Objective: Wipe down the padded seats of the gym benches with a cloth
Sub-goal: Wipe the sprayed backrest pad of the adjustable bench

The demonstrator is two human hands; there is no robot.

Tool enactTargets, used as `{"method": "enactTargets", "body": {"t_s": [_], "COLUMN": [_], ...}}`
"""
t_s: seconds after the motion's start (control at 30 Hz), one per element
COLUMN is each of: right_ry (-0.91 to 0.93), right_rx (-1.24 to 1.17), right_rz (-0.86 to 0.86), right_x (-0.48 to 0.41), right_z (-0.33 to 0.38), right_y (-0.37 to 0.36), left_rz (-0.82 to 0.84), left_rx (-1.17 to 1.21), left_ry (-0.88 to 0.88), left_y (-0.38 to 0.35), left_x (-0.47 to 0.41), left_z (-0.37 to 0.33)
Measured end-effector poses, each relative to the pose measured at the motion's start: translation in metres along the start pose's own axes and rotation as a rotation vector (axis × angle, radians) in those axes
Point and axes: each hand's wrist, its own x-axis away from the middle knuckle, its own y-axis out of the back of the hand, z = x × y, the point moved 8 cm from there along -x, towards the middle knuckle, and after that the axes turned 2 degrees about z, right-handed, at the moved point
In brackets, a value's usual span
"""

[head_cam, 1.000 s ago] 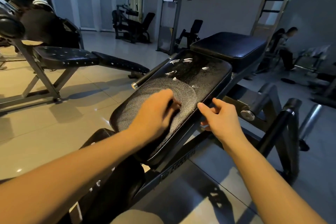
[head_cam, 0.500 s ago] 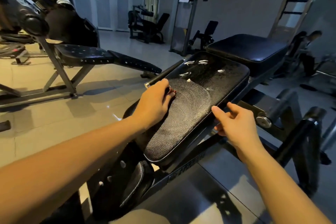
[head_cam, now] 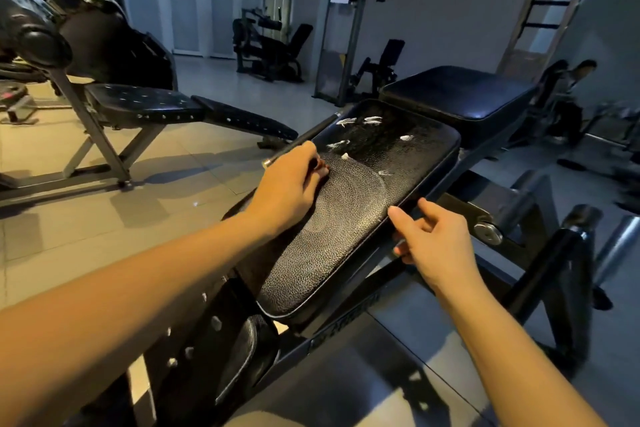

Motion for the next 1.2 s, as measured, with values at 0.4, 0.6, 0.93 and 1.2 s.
{"method": "enactTargets", "body": {"t_s": [0.4, 0.6, 0.93, 1.2], "right_ry": [0.006, -0.013, -0.020, -0.015], "right_rx": [0.024, 0.004, 0.022, 0.024], "right_rz": [0.023, 0.013, 0.029, -0.009], "right_x": [-0.004, -0.005, -0.010, -0.024], "right_z": [-0.003, -0.005, -0.002, 0.007], "right_y": [0.002, 0.004, 0.004, 0.031], "left_rz": [0.010, 0.099, 0.023, 0.099], "left_rx": [-0.074, 0.090, -0.103, 0.043], "left_ry": [0.095, -0.250, 0.097, -0.279], "left_y": [0.007, -0.020, 0.004, -0.025], "left_x": [-0.014, 0.018, -0.031, -0.004], "left_z": [0.046, -0.067, 0.045, -0.062]}}
